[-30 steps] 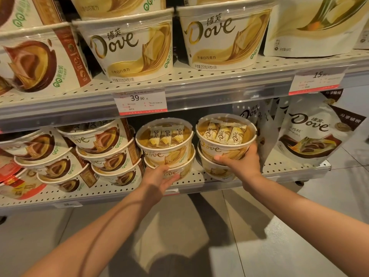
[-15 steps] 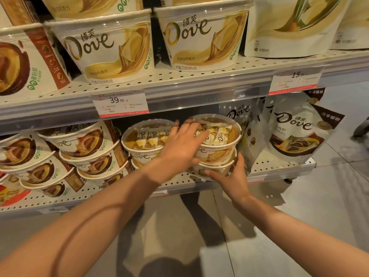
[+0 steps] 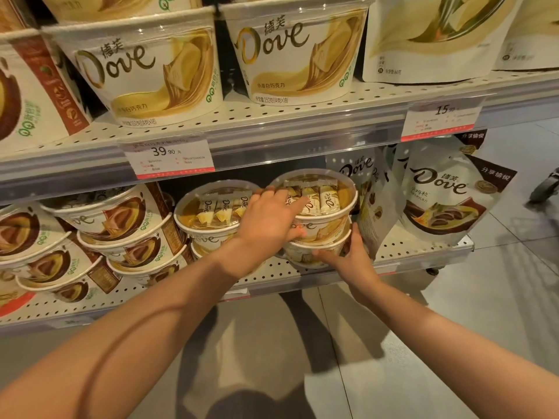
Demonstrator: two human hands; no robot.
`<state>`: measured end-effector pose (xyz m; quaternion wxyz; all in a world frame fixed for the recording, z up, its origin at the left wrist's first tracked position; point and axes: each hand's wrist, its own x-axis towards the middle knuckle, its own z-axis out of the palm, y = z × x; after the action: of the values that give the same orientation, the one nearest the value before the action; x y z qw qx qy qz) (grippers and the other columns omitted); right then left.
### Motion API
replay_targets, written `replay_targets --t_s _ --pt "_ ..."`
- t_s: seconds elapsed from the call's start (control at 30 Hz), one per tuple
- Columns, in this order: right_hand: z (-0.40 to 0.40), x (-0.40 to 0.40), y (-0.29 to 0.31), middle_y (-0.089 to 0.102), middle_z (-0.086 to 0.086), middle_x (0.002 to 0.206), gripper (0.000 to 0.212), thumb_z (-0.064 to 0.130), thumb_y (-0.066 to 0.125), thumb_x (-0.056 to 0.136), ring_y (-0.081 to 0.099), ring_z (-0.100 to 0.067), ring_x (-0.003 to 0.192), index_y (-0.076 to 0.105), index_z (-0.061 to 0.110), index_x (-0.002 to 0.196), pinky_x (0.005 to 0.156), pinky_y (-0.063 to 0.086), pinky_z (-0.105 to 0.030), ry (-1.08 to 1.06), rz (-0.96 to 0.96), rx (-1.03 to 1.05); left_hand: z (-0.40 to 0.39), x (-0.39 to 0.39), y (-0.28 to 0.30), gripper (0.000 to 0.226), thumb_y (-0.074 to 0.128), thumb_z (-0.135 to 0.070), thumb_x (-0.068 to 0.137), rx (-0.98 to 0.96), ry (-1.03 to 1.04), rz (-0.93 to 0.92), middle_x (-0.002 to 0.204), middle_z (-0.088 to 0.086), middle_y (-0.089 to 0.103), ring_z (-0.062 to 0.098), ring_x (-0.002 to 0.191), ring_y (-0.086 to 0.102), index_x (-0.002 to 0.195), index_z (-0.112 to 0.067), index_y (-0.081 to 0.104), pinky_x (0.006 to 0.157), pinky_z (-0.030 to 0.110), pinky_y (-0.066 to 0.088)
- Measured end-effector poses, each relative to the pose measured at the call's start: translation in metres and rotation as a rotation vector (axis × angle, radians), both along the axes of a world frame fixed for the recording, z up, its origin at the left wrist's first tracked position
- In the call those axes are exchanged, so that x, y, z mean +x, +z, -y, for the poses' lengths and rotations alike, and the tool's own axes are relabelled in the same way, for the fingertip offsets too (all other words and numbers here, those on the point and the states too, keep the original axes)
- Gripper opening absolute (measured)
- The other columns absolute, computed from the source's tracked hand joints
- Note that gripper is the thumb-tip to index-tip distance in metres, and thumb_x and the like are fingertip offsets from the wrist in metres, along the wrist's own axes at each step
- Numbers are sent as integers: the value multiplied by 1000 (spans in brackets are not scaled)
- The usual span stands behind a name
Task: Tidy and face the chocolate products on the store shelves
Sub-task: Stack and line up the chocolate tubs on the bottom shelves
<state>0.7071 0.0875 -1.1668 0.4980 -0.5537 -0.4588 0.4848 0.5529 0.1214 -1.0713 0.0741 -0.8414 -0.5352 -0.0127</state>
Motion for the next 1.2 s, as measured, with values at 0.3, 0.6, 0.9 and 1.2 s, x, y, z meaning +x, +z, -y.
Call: replay_targets --t_s 0.3,0.6,0.9,1.2 --pt "-19 -16 2 45 -3 138 110 6 82 63 43 -21 128 10 20 145 107 37 -49 -92 -85 -35 3 -24 -8 87 67 -17 83 32 -26 -24 155 6 21 32 142 16 148 -31 10 113 49 20" --pt "-30 -1 6 45 0 137 112 2 78 67 40 -25 129 5 30 147 105 34 -58 65 -115 -143 5 -45 -1 75 48 -3 90 -67 -170 8 157 2 15 26 144 13 149 -29 10 115 42 23" --pt "-36 2 12 44 -2 137 105 -6 69 71 41 -28 125 8 39 144 98 39 -60 98 -177 -234 2 -26 0 39 60 -46 85 -84 -40 382 127 -8 56 15 121 46 120 -29 55 101 38 33" --pt "-37 2 15 46 -3 134 102 -10 61 72 43 -29 122 9 40 144 99 41 -57 91 -224 -241 1 -9 -4 28 62 -52 80 18 62 456 95 -9 57 15 97 50 88 -27 55 83 35 38"
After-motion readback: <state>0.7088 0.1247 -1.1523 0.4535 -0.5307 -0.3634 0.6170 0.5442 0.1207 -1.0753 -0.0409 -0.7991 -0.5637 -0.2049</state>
